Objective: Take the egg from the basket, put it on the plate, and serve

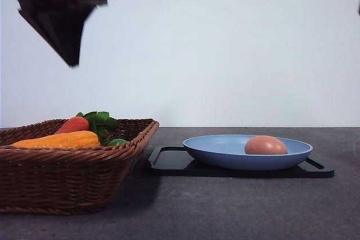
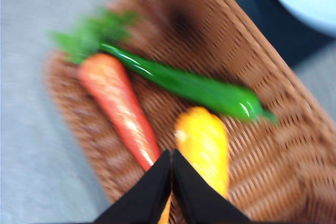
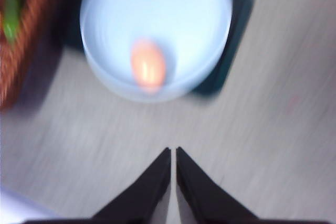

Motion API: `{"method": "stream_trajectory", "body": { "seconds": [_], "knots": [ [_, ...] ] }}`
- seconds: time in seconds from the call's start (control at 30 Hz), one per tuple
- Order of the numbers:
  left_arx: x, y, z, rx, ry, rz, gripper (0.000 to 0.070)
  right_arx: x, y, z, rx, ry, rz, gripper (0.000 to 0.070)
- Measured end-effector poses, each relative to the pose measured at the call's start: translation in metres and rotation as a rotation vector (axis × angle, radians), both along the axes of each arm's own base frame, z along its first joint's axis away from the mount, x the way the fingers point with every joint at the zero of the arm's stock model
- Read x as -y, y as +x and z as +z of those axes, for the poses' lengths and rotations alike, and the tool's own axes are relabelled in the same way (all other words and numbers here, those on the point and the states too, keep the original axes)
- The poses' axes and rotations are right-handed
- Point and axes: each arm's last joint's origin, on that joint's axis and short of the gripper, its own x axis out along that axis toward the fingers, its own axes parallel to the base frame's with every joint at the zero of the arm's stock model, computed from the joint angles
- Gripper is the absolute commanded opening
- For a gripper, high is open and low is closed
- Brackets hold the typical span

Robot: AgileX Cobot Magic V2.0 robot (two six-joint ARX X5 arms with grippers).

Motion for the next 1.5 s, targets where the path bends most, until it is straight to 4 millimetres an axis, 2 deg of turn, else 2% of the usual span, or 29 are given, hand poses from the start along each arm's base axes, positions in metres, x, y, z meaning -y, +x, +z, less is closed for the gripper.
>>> {"method": "stream_trajectory", "body": {
  "seconds": [0.1, 0.2, 0.27, 0.33, 0.5, 0.67, 0.77, 0.83, 1.0, 1.4, 1.5],
  "knots": [
    [-0.015, -0.012, 0.030, 0.153, -0.122, 0.038, 0.0000, -0.003, -0.014, 0.006, 0.169, -0.021, -0.020, 0.0000],
    [-0.029, -0.034, 0.058, 0.313, -0.241, 0.040, 0.0000, -0.003, -0.025, 0.004, 0.326, -0.008, -0.050, 0.0000],
    [-0.040, -0.051, 0.069, 0.401, -0.304, 0.038, 0.0000, -0.003, -0.031, 0.000, 0.425, 0.033, -0.051, 0.0000],
    [-0.050, -0.066, 0.071, 0.458, -0.343, 0.037, 0.0000, -0.004, -0.035, -0.008, 0.504, 0.077, -0.050, 0.0000],
    [-0.072, -0.098, 0.052, 0.546, -0.405, 0.036, 0.0000, -0.003, -0.039, -0.040, 0.625, 0.154, -0.059, 0.0000],
    [-0.090, -0.124, 0.006, 0.547, -0.429, 0.050, 0.0000, -0.005, -0.034, -0.085, 0.648, 0.198, -0.079, 0.0000],
    [-0.097, -0.135, -0.020, 0.489, -0.426, 0.075, 0.0000, -0.007, -0.032, -0.102, 0.617, 0.210, -0.093, 0.0000],
    [-0.100, -0.139, -0.029, 0.416, -0.413, 0.105, 0.0000, -0.007, -0.031, -0.105, 0.606, 0.218, -0.100, 0.0000],
    [-0.101, -0.142, -0.037, 0.338, -0.398, 0.140, 0.0000, -0.007, -0.031, -0.103, 0.617, 0.229, -0.103, 0.0000],
    [-0.102, -0.142, -0.036, 0.354, -0.397, 0.153, 0.0000, -0.007, -0.031, -0.101, 0.635, 0.242, -0.105, 0.0000],
    [-0.109, -0.149, -0.032, 0.409, -0.406, 0.160, 0.0000, -0.007, -0.031, -0.101, 0.634, 0.242, -0.106, 0.0000]
  ]
}}
